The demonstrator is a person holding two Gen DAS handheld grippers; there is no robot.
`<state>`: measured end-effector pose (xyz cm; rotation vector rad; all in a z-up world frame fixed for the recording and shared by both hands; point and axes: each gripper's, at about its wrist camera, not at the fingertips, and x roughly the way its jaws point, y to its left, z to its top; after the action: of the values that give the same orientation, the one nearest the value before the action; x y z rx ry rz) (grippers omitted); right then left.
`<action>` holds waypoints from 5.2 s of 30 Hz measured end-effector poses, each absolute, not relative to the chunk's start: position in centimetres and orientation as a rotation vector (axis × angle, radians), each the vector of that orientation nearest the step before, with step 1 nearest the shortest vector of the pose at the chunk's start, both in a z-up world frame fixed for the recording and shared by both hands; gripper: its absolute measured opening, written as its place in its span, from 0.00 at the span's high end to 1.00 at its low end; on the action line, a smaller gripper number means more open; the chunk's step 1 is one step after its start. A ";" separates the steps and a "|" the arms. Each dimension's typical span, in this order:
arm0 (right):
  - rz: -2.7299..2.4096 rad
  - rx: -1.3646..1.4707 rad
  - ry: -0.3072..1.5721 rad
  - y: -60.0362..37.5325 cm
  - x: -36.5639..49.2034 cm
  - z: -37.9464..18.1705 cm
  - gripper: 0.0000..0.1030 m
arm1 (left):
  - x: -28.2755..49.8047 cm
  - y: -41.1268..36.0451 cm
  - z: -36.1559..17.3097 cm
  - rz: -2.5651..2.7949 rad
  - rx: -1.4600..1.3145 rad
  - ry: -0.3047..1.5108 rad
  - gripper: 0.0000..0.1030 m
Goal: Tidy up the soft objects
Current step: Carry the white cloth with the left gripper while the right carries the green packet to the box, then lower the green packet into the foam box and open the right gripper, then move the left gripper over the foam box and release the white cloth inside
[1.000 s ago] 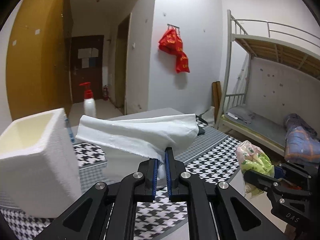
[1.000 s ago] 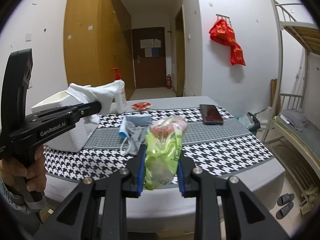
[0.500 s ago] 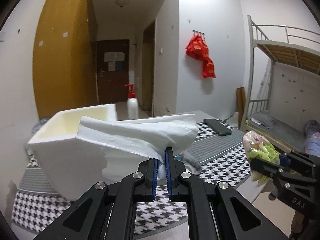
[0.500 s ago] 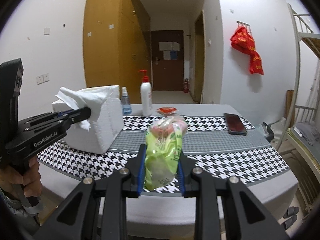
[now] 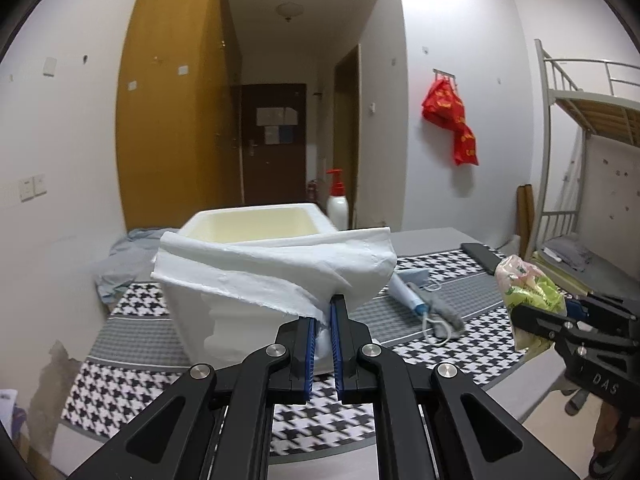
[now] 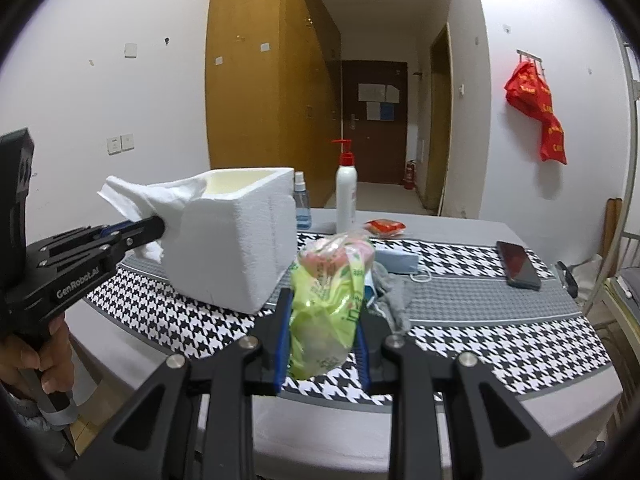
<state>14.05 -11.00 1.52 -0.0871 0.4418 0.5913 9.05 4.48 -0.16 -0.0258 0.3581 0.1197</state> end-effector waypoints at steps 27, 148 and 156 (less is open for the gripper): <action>0.765 -0.111 0.438 -5.6 16.6 1.1 0.70 | 6.9 9.6 -0.9 0.300 -0.037 0.348 0.92; 0.708 -0.085 0.361 -2.5 20.5 6.0 0.01 | 16.6 13.7 5.5 0.237 -0.040 0.306 0.92; 0.629 -0.083 0.368 -5.0 20.1 5.5 0.01 | 18.6 12.5 5.1 0.178 -0.036 0.333 0.92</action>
<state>20.06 -4.98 5.49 -0.0826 0.3682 0.6292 18.58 12.50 5.06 -0.0364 0.3326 0.1780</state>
